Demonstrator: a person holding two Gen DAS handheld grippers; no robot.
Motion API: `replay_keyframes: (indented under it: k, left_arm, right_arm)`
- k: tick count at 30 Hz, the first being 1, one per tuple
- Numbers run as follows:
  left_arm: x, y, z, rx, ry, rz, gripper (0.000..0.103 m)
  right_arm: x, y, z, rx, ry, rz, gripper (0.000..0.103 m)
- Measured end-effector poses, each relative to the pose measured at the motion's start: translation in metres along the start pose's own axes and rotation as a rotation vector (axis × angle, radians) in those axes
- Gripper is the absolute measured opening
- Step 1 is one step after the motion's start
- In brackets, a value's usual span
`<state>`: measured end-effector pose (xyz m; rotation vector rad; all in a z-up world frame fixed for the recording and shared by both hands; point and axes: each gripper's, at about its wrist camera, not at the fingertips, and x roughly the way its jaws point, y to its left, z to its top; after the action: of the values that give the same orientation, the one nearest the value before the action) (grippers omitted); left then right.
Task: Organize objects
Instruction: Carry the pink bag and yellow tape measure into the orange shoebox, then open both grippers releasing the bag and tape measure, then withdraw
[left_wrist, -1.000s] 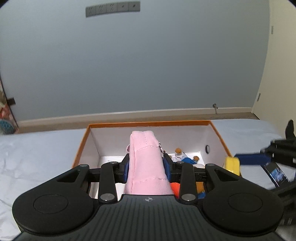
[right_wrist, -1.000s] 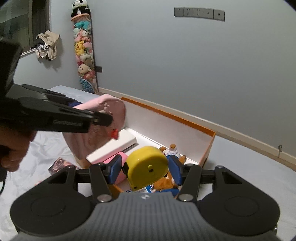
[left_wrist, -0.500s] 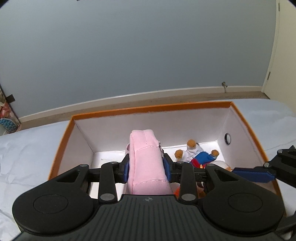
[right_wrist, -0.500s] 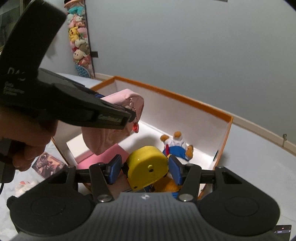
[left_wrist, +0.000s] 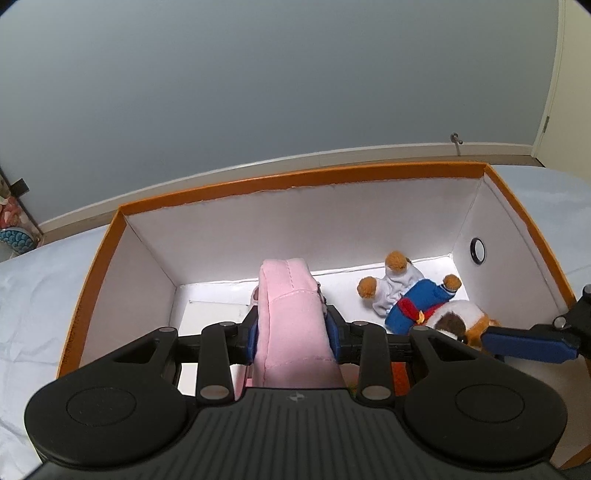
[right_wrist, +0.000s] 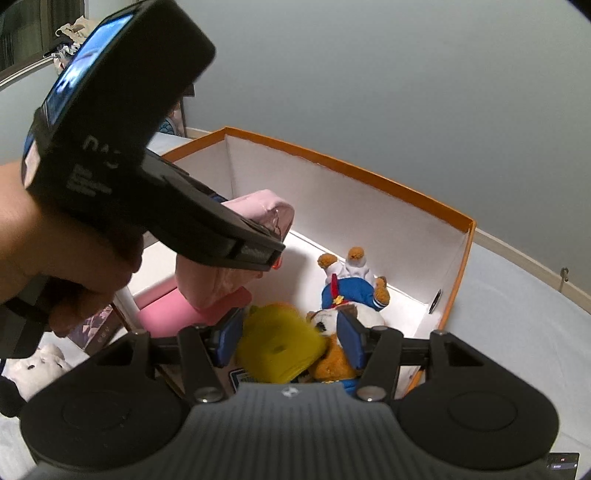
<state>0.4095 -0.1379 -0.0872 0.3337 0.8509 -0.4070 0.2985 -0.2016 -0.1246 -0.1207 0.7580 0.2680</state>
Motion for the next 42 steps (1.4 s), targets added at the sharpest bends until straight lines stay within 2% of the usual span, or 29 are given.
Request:
replay_keyframes:
  k: [5, 8, 9, 13, 24, 42]
  left_arm:
    - [0.000, -0.004, 0.001, 0.013, 0.004, -0.002, 0.045]
    - [-0.001, -0.005, 0.002, 0.022, 0.001, -0.005, 0.058]
    - [-0.002, -0.006, 0.003, 0.027, 0.000, 0.000, 0.061]
    - [-0.005, -0.008, 0.002, 0.035, -0.006, 0.008, 0.069]
    - [-0.020, -0.005, 0.000, 0.036, -0.017, 0.007, 0.072]
    - [-0.082, 0.003, 0.007, 0.021, -0.102, 0.045, 0.073]
  right_arm:
    - [-0.001, 0.001, 0.000, 0.003, -0.001, -0.001, 0.059]
    - [-0.001, 0.002, 0.000, 0.007, -0.001, -0.004, 0.061]
    - [-0.002, 0.003, 0.000, 0.006, -0.001, -0.004, 0.065]
    - [-0.005, 0.005, -0.001, 0.004, -0.004, -0.006, 0.066]
    - [-0.021, 0.006, -0.004, 0.017, -0.019, -0.016, 0.066]
    - [-0.054, 0.009, -0.018, 0.026, -0.035, -0.034, 0.066]
